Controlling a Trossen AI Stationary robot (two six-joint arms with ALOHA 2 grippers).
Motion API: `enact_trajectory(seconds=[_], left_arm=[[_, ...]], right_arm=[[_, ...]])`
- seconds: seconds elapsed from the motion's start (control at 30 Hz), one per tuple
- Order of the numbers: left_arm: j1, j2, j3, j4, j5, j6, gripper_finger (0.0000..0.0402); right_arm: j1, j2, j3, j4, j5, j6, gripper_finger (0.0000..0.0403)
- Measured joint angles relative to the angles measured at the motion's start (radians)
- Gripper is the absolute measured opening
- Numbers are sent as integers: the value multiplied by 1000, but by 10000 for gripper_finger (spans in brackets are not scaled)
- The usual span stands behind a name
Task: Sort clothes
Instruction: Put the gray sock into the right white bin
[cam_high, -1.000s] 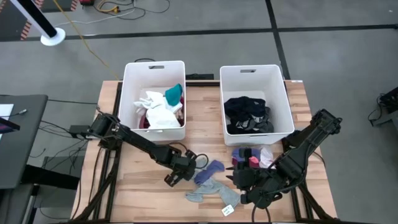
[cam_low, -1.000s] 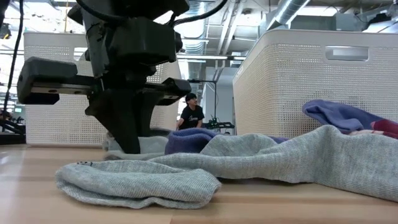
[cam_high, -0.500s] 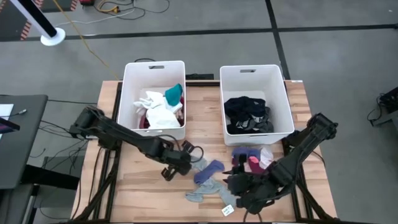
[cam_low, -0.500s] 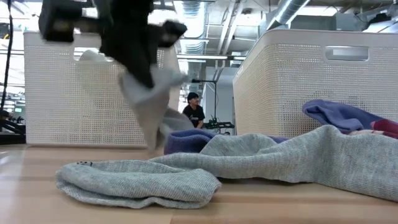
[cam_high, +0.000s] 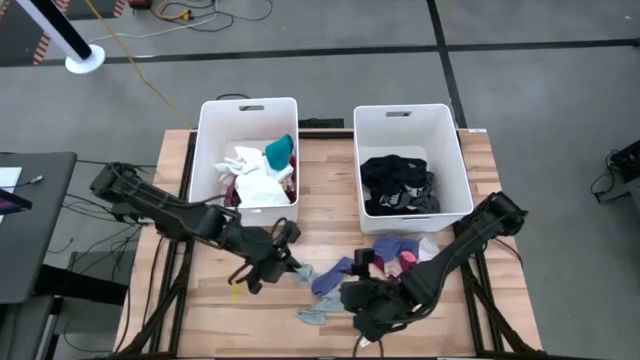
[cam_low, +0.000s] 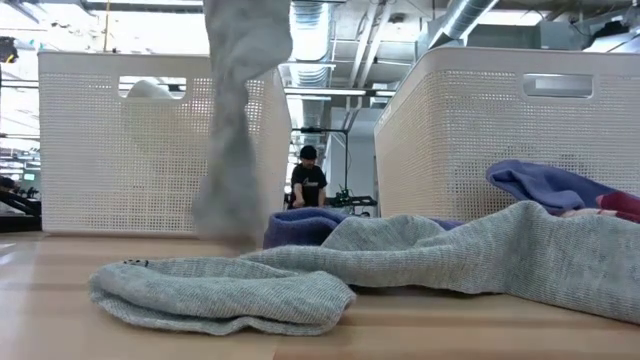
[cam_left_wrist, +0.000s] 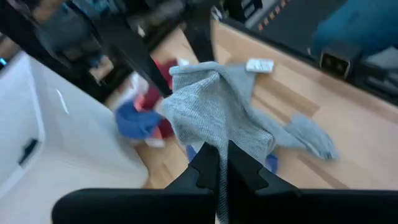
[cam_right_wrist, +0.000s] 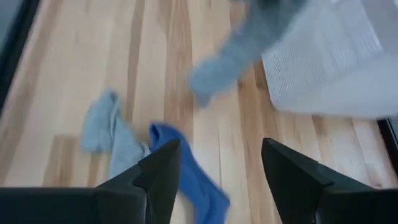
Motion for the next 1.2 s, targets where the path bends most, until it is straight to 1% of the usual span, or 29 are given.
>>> enact_trajectory(seconds=[0.17, 0.27, 0.53, 0.77, 0.97, 1.07, 1.2], left_arm=[[-1, -19, 0, 24, 1, 42, 4], [0, -20, 0, 22, 1, 69, 4], [-9, -20, 4, 30, 1, 128, 4], [-36, -20, 58, 30, -2, 191, 4], [-45, -20, 87, 32, -8, 258, 4], [-45, -20, 96, 32, -11, 270, 4], [-45, -21, 98, 48, -12, 283, 4]], right_arm=[[-9, 12, 0, 193, 52, -123, 239], [-14, 16, 0, 242, 69, -156, 232], [-60, 39, 0, 271, 91, -149, 217], [-98, 53, 0, 294, 95, -146, 214], [-104, 52, 0, 358, 94, -182, 214], [-108, 52, 1, 353, 93, -179, 213], [-111, 52, 1, 362, 94, -182, 199]])
